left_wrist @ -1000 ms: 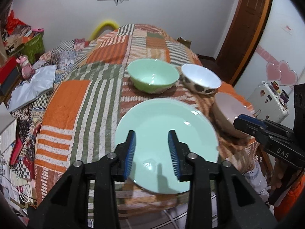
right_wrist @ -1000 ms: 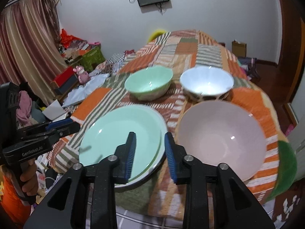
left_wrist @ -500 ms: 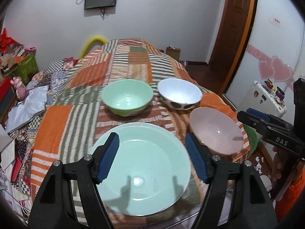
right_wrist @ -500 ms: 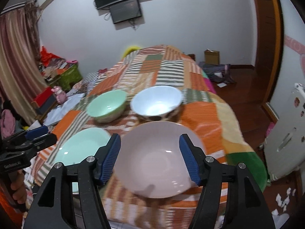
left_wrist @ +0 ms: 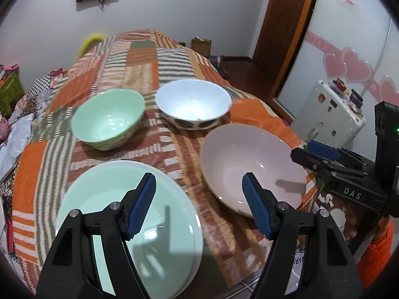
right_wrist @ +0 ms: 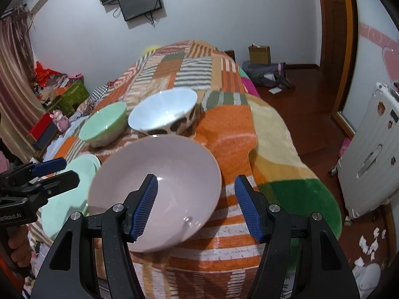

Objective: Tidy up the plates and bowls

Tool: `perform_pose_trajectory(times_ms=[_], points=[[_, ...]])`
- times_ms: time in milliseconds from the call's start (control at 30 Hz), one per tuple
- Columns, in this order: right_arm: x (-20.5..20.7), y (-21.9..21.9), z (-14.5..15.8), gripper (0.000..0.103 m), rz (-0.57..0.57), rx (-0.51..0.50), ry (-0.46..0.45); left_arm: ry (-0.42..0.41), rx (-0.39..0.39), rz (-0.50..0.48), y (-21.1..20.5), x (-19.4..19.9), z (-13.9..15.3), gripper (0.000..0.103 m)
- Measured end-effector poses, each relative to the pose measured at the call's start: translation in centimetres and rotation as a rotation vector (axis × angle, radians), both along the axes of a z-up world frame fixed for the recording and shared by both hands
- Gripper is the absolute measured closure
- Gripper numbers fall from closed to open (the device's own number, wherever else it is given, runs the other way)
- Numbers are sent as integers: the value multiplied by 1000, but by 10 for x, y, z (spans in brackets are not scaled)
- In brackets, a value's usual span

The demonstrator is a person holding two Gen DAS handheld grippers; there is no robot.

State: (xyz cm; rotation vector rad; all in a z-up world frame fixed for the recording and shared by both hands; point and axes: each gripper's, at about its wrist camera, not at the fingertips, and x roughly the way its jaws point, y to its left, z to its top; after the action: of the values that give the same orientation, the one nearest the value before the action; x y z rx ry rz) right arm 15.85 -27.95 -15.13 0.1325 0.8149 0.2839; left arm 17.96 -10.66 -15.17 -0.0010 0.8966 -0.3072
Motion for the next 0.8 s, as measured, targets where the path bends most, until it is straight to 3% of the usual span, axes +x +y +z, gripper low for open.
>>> perform_pose_trajectory(times_ms=[67,200,333,567,800], points=[[2,-3,-5,43,2,9,13,15,6,-11,-8,5,-6,32],[5,-3,-14,54,14,27,41,43,8,-25,-18,13,-17,34],[8,-6,-19,67,23,50,66,72,2,-33,-23,20,-26,47],[10,-7,-28,76,30,67,102,121,-20,-48,-29,28,-39,67],[11,-3,-34,76,37,68,121,163,-27,-43,-31,34,-50,75]])
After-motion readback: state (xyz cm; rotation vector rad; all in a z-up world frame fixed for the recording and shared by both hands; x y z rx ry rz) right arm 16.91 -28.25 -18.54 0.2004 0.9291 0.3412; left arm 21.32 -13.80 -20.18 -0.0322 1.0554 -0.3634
